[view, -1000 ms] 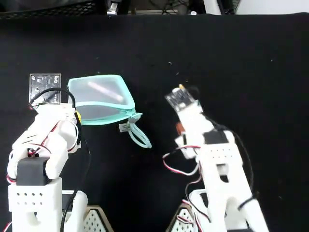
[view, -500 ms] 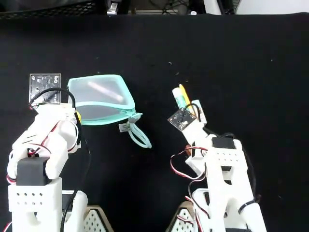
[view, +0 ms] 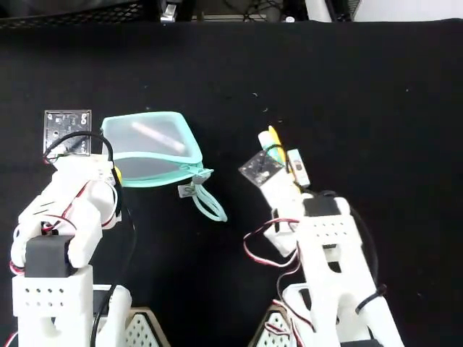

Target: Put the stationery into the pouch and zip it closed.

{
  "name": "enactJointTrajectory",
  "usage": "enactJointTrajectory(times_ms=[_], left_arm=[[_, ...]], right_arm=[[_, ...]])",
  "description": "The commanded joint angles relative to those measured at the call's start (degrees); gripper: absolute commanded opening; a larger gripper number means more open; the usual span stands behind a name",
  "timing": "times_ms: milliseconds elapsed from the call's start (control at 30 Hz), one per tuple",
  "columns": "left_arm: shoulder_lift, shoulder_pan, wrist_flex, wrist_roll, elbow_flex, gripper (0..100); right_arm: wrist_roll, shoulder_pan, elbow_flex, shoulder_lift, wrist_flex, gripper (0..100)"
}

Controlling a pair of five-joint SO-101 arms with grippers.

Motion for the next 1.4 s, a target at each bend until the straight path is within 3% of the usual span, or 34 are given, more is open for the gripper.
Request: enactJointTrajectory(times_ms=[0,700,867,900,1033,1300,1367], left_arm=[[-0.44,0.13,-0.79,-0.09,-0.13,3],[-0.44,0.04,-0.7,-0.09,-0.13,3],[-0.44,0.04,-0.7,-0.09,-0.13,3],[-0.44,0.04,-0.7,-0.09,-0.13,3],[-0.44,0.04,-0.62,-0.09,-0.13,3],[-0.09,0.22,-0.7,-0.09,-0.13,3],[0.0,0.31,-0.7,-0.09,-0.13,3]], right_arm=[[-1.14,-1.32,-2.59,0.22,-0.97,21.0],[-0.97,-1.32,-3.74,18.77,-11.08,18.7],[-0.88,-1.32,-4.0,18.68,-11.25,1.1],[-0.79,-1.32,-4.0,18.24,-11.25,1.3],[-0.7,-1.32,-3.74,10.59,-8.53,1.2],[-1.32,-1.76,-13.67,-20.53,11.87,1.2],[-5.1,-2.64,-18.33,-27.03,13.8,1.2]])
